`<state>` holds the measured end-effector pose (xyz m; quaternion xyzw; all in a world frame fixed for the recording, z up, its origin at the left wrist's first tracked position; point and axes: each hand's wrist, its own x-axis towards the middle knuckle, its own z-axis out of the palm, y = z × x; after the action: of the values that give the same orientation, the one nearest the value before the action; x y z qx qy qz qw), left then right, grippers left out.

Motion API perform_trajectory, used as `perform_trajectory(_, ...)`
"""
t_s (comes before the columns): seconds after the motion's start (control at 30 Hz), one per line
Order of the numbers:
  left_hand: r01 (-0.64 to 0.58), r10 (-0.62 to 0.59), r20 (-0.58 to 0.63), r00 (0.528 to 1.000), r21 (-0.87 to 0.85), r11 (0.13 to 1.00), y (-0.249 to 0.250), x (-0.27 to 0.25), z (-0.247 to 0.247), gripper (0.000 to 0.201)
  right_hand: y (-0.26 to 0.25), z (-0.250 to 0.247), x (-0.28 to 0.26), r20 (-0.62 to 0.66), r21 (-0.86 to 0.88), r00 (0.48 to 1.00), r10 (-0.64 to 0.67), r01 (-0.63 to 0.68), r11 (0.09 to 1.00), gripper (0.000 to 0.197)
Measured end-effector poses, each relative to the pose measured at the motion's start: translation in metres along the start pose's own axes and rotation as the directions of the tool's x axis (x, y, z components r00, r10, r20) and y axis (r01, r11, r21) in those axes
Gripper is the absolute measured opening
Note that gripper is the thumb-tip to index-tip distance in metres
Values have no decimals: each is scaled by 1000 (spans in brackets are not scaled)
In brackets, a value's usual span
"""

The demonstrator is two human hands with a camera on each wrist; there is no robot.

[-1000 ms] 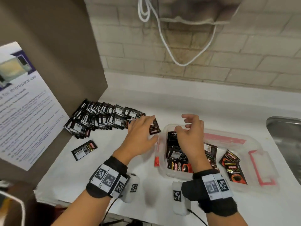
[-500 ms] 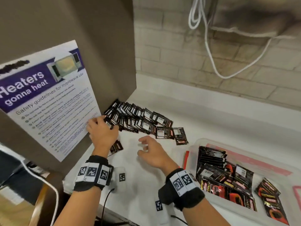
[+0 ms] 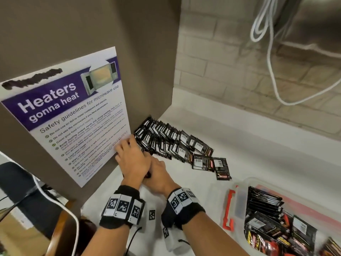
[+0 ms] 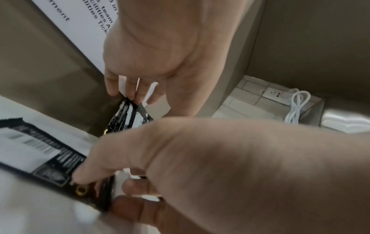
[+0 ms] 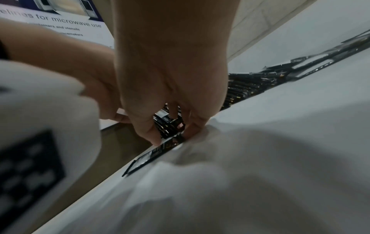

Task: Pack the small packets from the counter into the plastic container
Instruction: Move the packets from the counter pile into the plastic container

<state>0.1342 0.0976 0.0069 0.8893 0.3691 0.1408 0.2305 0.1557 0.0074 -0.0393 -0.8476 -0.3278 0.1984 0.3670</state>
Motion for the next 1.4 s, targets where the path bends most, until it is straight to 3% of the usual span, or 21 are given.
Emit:
perform_trajectory(0.2, 53, -61, -23, 998, -260, 964, 1, 0, 9, 73, 8, 1, 7, 17, 50, 999, -47, 46, 998, 44)
perform_trajectory(0.33, 57, -115, -103, 988, -450, 891, 0, -6, 13, 66, 15, -11, 12, 129, 173, 990, 57, -79, 982, 65)
perform_trajectory(0.43, 171, -243, -48, 969, -582, 795, -5, -9, 14, 62, 20, -14, 16, 169, 223, 982, 88, -126, 967, 76)
perform_trajectory(0.53, 304, -326, 73, 942, -591, 747, -12, -5, 16, 63, 23, -12, 17, 186, 228, 978, 92, -135, 964, 77)
perform_trajectory(0.63, 346, -318, 151, 936, -558, 754, -15, 0, 20, 66, 25, -12, 18, 194, 226, 978, 82, -126, 966, 76)
perform_trajectory(0.8, 324, -341, 93, 935, -612, 722, -11, 1, 25, 53, 27, -13, 18, 207, 226, 975, 84, -132, 965, 79)
perform_trajectory(0.97, 299, -386, 17, 922, -665, 684, -7, 4, 28, 52, 29, -12, 17, 184, 244, 979, 89, -134, 960, 70)
perform_trajectory(1.07, 278, -376, -10, 927, -655, 702, -6, 5, 31, 47, 28, -11, 14, 159, 295, 985, 60, -106, 950, 64)
perform_trajectory(1.27, 153, -215, -93, 972, -444, 883, -12, 3, 21, 40, 23, -13, 11, 142, 365, 988, 66, -114, 924, 59)
perform_trajectory(1.4, 68, -146, -173, 974, -390, 918, -13, -5, 7, 32, 13, -16, 6, 102, 498, 988, 114, -150, 854, 48)
